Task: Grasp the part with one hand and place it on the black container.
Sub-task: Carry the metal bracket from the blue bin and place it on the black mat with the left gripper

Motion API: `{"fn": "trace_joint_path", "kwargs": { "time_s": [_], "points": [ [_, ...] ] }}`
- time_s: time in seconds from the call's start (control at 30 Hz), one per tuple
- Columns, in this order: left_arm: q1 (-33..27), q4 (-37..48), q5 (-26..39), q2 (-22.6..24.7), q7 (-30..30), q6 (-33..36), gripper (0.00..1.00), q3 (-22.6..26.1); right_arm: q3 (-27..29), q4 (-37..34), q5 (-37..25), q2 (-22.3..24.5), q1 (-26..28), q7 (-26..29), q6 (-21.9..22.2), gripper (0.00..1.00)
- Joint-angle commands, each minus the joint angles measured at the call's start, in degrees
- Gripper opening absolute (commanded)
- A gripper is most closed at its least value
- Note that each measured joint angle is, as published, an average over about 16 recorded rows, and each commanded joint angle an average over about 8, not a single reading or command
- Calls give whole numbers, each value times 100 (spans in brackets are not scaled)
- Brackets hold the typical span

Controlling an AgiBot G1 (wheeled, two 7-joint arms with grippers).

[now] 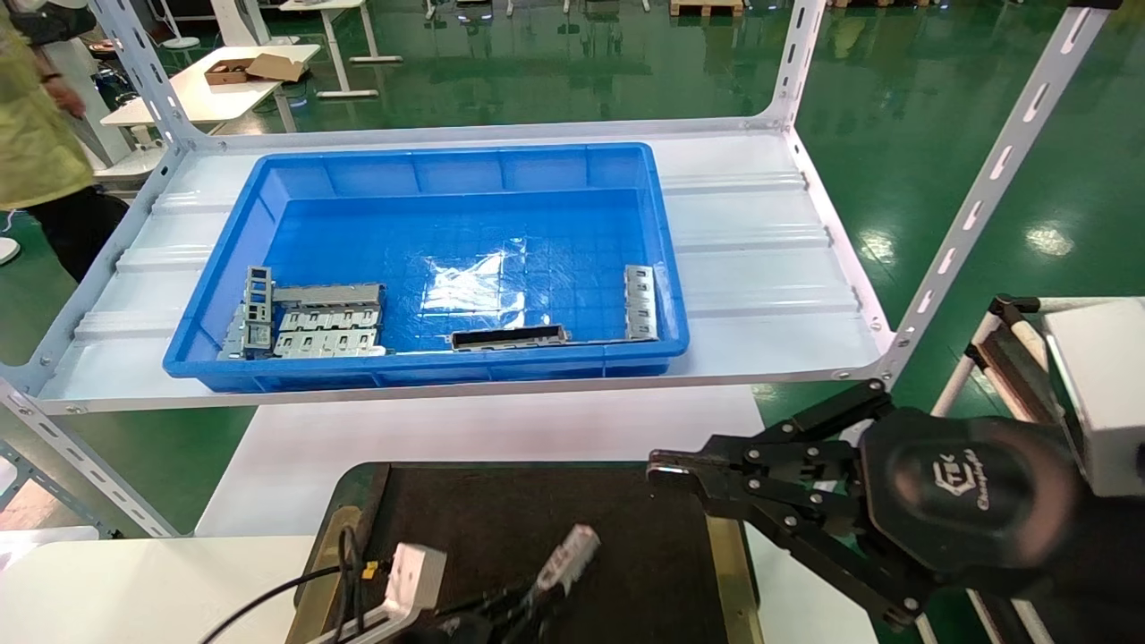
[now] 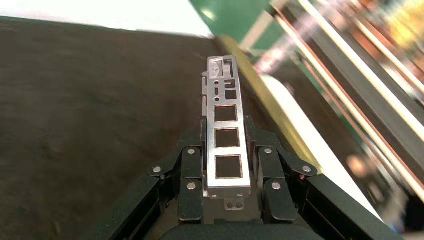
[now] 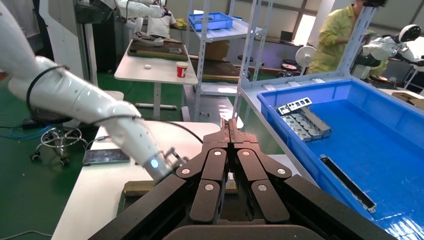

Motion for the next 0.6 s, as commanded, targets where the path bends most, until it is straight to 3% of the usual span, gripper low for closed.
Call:
{"fn": "trace_joint_path", "kwargs": {
  "time_s": [0.03, 0.27, 0.6],
  "points": [
    [171, -91, 121, 229, -135, -709, 0, -9, 0, 0, 0, 0, 0, 0, 0, 0],
    [21, 384, 338, 1061, -508, -2239, 0, 223, -1, 0, 0, 0, 0, 0, 0, 0],
    [-334, 1036, 204, 1495, -858, -3031, 0, 735, -1, 0, 1, 1, 0, -1, 1, 0]
  ]
}}
